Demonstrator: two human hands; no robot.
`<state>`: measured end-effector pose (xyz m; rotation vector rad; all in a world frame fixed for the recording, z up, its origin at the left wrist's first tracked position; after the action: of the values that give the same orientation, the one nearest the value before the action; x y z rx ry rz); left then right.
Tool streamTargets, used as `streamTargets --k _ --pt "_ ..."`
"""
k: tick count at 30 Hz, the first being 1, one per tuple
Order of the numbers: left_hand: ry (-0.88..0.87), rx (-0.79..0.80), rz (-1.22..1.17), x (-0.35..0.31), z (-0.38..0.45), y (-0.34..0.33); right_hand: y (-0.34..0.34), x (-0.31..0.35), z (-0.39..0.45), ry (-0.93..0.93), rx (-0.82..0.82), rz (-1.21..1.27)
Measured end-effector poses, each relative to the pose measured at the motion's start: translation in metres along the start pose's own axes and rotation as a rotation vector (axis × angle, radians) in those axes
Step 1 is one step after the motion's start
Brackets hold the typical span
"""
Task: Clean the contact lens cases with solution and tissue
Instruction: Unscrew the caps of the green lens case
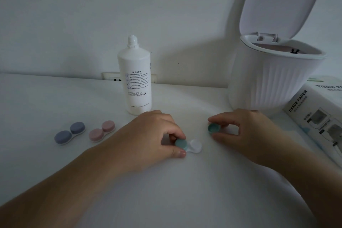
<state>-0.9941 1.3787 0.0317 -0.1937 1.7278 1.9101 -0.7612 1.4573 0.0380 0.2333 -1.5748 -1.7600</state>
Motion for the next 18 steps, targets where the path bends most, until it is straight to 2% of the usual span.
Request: streamTargets --k 6,10,15,18 --pt "0.005 0.013 0.004 -0.001 0.000 0.000 -0.003 0.004 0.000 0.022 0.018 -0.034" --pt "0.012 0.014 0.014 0.000 0.000 0.000 0.003 0.016 -0.006 0.116 -0.031 0.137" --pt "-0.003 0.015 0.029 0.000 0.001 0.000 -0.009 0.028 -0.007 0.093 0.122 0.180" --pt "0.007 0.019 0.027 -0.001 0.001 0.000 -0.014 0.030 -0.007 0.077 0.118 0.219"
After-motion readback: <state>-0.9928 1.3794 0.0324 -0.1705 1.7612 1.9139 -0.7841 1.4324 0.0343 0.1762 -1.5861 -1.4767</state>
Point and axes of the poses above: each hand's wrist, its own z-axis towards the middle knuckle, its own y-axis out of the back of the hand, x = y × z, the point moved 2 cm from there along z, towards the middle knuckle, and after that the axes turned 2 degrees about y, right-handed, at the moved point
